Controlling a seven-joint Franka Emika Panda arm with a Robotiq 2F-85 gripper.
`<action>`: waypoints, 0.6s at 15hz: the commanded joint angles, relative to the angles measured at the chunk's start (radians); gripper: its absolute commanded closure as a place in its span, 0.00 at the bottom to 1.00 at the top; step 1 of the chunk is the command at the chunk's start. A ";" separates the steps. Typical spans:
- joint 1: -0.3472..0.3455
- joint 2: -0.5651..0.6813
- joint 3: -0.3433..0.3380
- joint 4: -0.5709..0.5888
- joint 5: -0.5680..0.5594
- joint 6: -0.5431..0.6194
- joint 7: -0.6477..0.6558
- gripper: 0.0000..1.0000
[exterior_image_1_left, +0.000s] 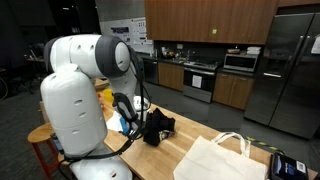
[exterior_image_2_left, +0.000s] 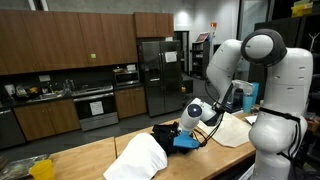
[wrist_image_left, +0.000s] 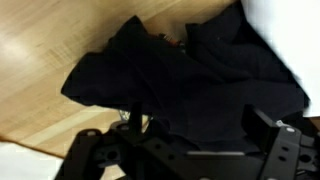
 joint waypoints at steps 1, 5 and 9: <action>-0.013 0.083 -0.011 0.062 -0.073 0.112 0.036 0.00; -0.012 0.165 -0.006 0.109 -0.165 0.154 0.017 0.30; -0.015 0.216 -0.008 0.127 -0.208 0.147 0.016 0.63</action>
